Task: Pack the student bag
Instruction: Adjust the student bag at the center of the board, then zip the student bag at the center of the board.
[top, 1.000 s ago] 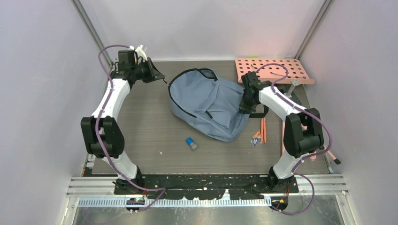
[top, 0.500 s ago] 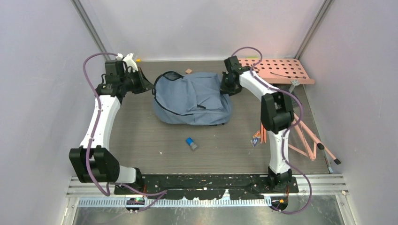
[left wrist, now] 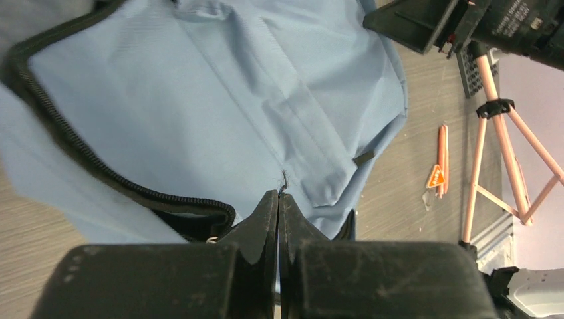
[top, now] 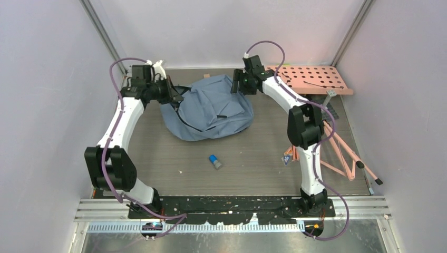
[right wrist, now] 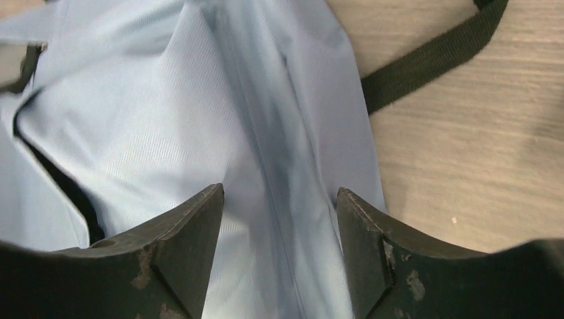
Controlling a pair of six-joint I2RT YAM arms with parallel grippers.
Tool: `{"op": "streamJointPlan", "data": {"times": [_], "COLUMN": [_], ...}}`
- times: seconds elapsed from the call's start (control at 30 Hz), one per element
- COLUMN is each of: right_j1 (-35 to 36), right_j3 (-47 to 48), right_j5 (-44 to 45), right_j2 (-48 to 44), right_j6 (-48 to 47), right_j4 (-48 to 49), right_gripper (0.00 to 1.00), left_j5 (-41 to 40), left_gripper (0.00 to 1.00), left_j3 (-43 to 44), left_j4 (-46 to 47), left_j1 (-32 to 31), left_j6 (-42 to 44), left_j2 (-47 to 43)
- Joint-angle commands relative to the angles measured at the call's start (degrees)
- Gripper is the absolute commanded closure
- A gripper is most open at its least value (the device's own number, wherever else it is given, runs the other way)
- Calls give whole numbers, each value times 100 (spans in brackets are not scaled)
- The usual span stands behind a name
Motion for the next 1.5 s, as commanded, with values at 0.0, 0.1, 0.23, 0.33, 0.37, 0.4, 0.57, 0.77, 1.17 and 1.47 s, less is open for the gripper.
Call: {"op": "streamJointPlan", "data": {"times": [0.0, 0.1, 0.23, 0.33, 0.37, 0.4, 0.57, 0.77, 1.17, 1.47], "right_j1": [304, 649, 1371, 1734, 1872, 1927, 2364, 2895, 3272, 3296], "right_j3": [-799, -1038, -1088, -1090, -1072, -995, -799, -807, -479, -294], "right_j5": [-342, -447, -708, -1032, -1162, -1215, -1128, -452, 87, 955], "right_j2": [-1470, -2011, -2213, -2144, -2103, -2012, -1842, -1650, -1003, -929], "right_j6": [-578, -1086, -1464, -1546, -1562, -1611, -1835, -2117, -2438, -2724], "right_j4": [531, 541, 509, 747, 784, 786, 690, 562, 433, 258], "right_gripper": [29, 27, 26, 26, 26, 26, 25, 25, 28, 75], "left_j5": [319, 294, 167, 95, 96, 96, -282, -545, -563, -573], "left_gripper": [100, 100, 100, 100, 100, 100, 100, 100, 100, 100], "left_j3": [565, 710, 778, 745, 719, 679, 544, 483, 340, 360], "left_j4": [364, 263, 105, -20, -33, -51, -351, -573, -550, -508], "left_j1": [-324, -341, -336, -335, -335, -333, -326, -306, -296, -222], "left_j6": [-446, -674, -711, -691, -680, -670, -615, -654, -753, -767], "left_j2": [292, 490, 616, 608, 586, 561, 319, 156, -16, -6]}}
